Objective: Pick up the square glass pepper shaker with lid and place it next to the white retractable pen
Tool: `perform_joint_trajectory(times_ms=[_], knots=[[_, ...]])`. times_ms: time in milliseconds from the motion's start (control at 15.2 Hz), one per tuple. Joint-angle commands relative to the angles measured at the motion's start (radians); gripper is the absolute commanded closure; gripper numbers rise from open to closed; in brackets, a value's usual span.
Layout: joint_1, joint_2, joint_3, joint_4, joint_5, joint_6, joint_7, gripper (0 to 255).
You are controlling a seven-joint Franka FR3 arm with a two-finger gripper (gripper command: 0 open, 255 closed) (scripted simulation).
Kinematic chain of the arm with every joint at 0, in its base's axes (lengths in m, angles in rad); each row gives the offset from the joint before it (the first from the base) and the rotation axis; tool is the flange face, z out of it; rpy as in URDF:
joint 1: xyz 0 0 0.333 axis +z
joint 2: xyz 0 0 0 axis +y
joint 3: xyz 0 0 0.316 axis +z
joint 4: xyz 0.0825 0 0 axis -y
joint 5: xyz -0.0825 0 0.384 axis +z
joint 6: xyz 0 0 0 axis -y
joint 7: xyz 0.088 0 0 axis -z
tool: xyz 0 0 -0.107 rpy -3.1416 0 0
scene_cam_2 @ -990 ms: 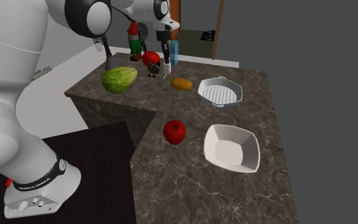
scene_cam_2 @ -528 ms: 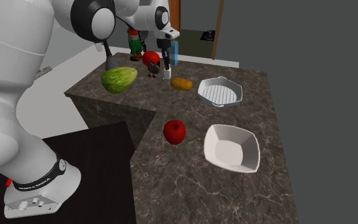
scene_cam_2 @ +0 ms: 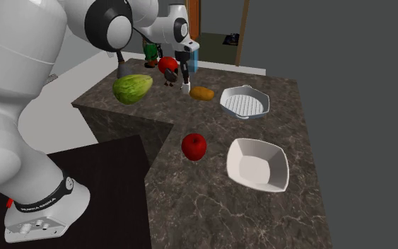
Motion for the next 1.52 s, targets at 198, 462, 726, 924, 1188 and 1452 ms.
perform_joint_trajectory(times_ms=[198,462,726,924,1188,1452], knots=[[0.001,0.005,-0.001,0.003,-0.001,0.002,0.001,255],[0.002,0.005,-0.001,0.003,-0.001,0.002,0.001,0],[0.002,0.005,-0.001,0.003,-0.001,0.002,0.001,0],[-0.002,-0.046,0.016,0.020,0.020,-0.063,-0.011,0],[-0.002,-0.058,0.021,0.026,0.026,-0.081,-0.014,0],[-0.002,-0.058,0.021,0.027,0.026,-0.081,-0.014,0]])
